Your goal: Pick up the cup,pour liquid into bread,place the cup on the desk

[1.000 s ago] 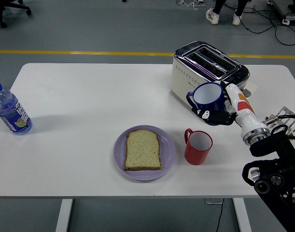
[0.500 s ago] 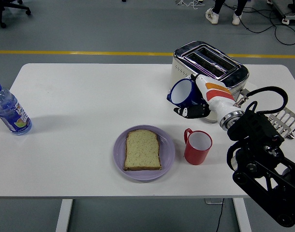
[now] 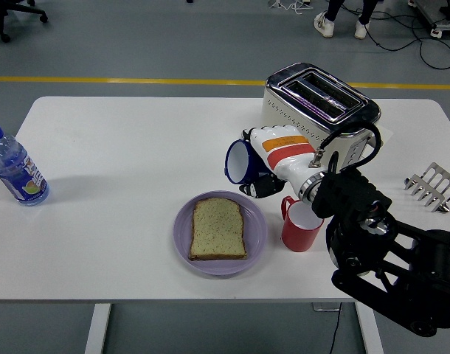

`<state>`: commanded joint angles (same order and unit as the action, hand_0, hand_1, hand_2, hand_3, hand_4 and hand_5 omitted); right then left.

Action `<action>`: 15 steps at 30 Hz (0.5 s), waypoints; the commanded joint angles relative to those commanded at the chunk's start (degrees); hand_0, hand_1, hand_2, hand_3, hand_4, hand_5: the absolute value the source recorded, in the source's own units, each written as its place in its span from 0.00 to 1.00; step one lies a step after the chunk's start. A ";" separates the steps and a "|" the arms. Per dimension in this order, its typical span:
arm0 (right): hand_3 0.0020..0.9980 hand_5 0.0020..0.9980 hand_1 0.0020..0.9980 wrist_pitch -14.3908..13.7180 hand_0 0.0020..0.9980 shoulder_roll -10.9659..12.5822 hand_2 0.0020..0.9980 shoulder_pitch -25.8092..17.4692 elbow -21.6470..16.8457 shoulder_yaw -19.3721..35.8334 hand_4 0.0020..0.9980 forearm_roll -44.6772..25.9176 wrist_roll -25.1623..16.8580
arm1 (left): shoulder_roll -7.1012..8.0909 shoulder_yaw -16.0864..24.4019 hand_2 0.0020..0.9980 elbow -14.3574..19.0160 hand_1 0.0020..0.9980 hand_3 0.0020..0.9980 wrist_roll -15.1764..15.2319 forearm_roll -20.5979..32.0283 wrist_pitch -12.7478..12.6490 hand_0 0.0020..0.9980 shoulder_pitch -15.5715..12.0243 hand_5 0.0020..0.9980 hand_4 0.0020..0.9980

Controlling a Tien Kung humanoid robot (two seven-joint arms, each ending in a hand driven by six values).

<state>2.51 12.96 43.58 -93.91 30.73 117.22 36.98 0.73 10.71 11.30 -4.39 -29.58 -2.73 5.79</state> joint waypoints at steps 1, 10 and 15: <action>0.55 0.08 0.29 0.39 0.28 0.00 0.47 0.49 0.09 -0.89 0.67 0.04 0.00 | 0.00 0.01 0.66 0.00 0.65 0.55 0.00 0.01 0.00 0.64 0.00 0.84 0.32; 0.55 0.09 0.29 3.04 0.27 -0.50 0.47 8.15 2.64 -10.77 0.66 0.31 0.00 | 0.00 -0.22 0.66 0.01 0.65 0.55 0.03 0.53 -0.01 0.64 -0.10 0.84 0.32; 0.55 0.09 0.29 5.30 0.27 -1.19 0.47 11.86 3.86 -14.96 0.65 1.73 0.00 | -0.01 -0.59 0.66 0.00 0.65 0.55 0.02 0.82 0.00 0.64 -0.18 0.84 0.32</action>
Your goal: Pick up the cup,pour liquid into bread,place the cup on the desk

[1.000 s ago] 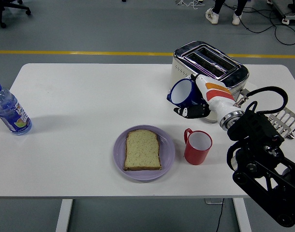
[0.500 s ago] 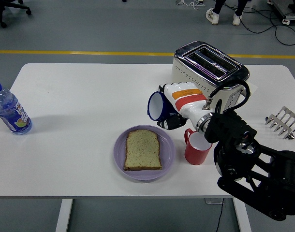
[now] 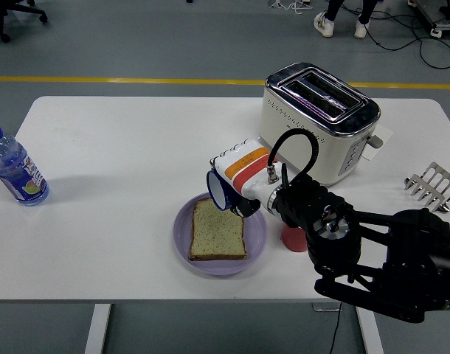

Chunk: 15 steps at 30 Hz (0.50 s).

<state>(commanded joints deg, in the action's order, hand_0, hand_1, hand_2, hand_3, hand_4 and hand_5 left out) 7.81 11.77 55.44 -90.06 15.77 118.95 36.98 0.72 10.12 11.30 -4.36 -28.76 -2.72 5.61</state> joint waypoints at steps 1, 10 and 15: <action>0.55 0.09 0.29 0.13 0.27 -0.17 0.47 0.31 0.27 -0.39 0.65 0.17 0.00 | 0.01 -0.06 0.66 0.00 0.65 0.55 0.00 0.01 0.00 0.64 -0.02 0.84 0.32; 0.55 0.07 0.29 0.21 0.27 -1.39 0.47 0.88 1.93 -2.05 0.63 2.03 0.00 | -0.08 -0.32 0.66 0.01 0.65 0.55 -0.02 0.17 0.02 0.64 -0.29 0.84 0.32; 0.55 0.05 0.31 -0.54 0.28 -0.94 0.48 0.30 2.38 -2.44 0.61 1.95 0.00 | -0.13 -0.44 0.66 0.01 0.65 0.55 -0.02 0.27 0.02 0.64 -0.55 0.84 0.32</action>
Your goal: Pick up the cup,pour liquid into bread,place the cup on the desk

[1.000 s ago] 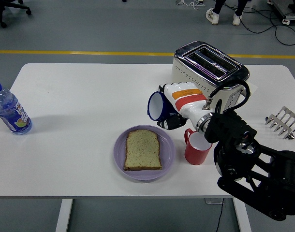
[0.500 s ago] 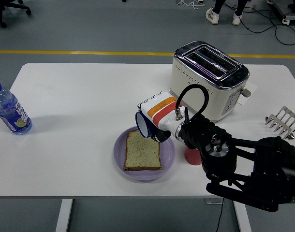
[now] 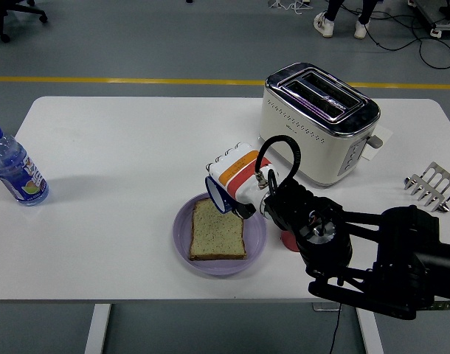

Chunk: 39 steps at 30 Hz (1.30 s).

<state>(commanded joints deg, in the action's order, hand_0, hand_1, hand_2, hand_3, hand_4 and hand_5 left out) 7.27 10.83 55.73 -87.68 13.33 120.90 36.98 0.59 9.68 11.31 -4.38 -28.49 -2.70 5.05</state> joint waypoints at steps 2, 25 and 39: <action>0.55 0.05 0.31 -1.58 0.28 0.18 0.48 -0.64 -0.02 0.60 0.61 0.13 0.00 | -0.03 -0.13 0.66 -0.02 0.65 0.55 0.00 0.05 -0.01 0.64 -0.15 0.84 0.32; 0.55 0.01 0.41 -44.25 0.37 7.99 0.52 -21.25 -3.24 30.12 0.59 -30.08 -17.92 | -0.10 0.43 0.66 -0.02 0.65 0.55 0.06 -1.05 -0.10 0.64 -0.35 0.84 0.32; 0.56 0.01 0.42 -44.25 0.41 9.63 0.54 -36.46 -3.04 41.94 0.58 -54.51 -45.14 | -0.20 0.85 0.66 0.00 0.65 0.55 0.10 -1.79 -0.14 0.64 0.18 0.84 0.32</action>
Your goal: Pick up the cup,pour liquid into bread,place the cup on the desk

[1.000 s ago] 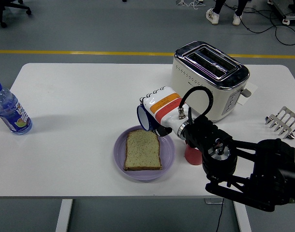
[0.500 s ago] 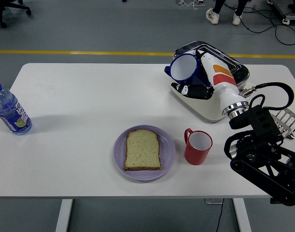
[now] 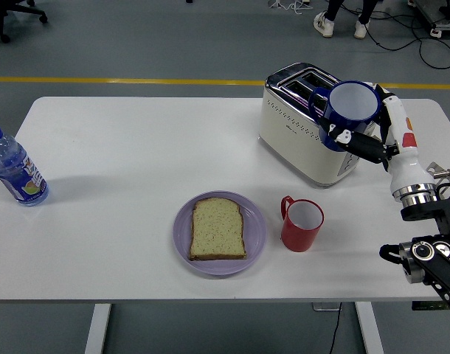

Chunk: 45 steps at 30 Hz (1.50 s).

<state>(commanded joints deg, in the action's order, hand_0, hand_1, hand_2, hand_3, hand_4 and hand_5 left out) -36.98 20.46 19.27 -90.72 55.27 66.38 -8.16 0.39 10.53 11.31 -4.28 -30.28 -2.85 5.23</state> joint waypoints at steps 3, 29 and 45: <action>0.56 0.01 0.42 0.00 0.41 -0.10 0.54 -1.91 0.61 1.84 0.58 -1.06 -2.23 | -0.05 0.01 0.66 0.01 0.65 0.55 0.01 -0.11 0.00 0.64 0.04 0.84 0.32; 0.57 0.00 0.46 0.00 0.46 -6.12 0.58 -11.04 23.42 5.81 0.55 -8.89 -19.76 | -0.12 -0.24 0.66 0.05 0.65 0.55 0.01 -0.26 0.03 0.64 0.30 0.84 0.32; 0.57 0.00 0.46 0.00 0.46 -8.63 0.58 -8.20 35.45 0.82 0.56 -13.89 -23.92 | -0.19 -0.36 0.66 0.09 0.65 0.55 0.01 -0.22 0.06 0.64 0.12 0.84 0.32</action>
<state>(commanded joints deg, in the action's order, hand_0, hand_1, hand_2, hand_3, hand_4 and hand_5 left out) -36.98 11.83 11.07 -55.27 56.08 52.49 -32.08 0.21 10.17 11.40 -4.27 -30.50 -2.78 5.35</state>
